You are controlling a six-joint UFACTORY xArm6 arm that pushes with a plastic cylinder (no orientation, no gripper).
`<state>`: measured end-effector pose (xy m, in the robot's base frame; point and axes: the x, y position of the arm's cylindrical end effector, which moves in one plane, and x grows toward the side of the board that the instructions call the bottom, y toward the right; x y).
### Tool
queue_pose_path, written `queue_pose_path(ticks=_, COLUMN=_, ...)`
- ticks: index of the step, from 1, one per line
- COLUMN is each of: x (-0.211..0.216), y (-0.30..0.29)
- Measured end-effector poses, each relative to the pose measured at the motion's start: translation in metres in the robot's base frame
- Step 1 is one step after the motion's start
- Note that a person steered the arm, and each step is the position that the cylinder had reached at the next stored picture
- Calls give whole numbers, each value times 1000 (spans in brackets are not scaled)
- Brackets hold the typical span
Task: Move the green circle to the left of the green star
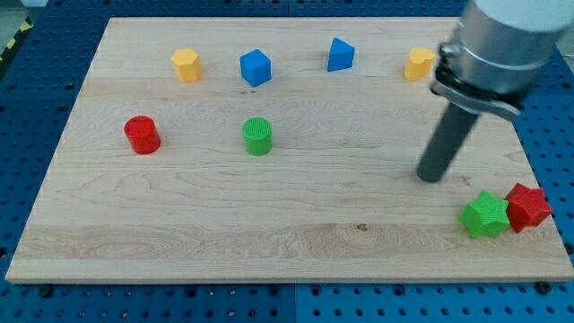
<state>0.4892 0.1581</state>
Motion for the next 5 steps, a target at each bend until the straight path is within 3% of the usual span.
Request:
queue_pose_path(ticks=1, x=-48, y=-58)
queue_pose_path(ticks=3, x=-71, y=-233)
queue_pose_path(ticks=4, x=-53, y=-259)
queue_pose_path(ticks=5, x=-14, y=-187)
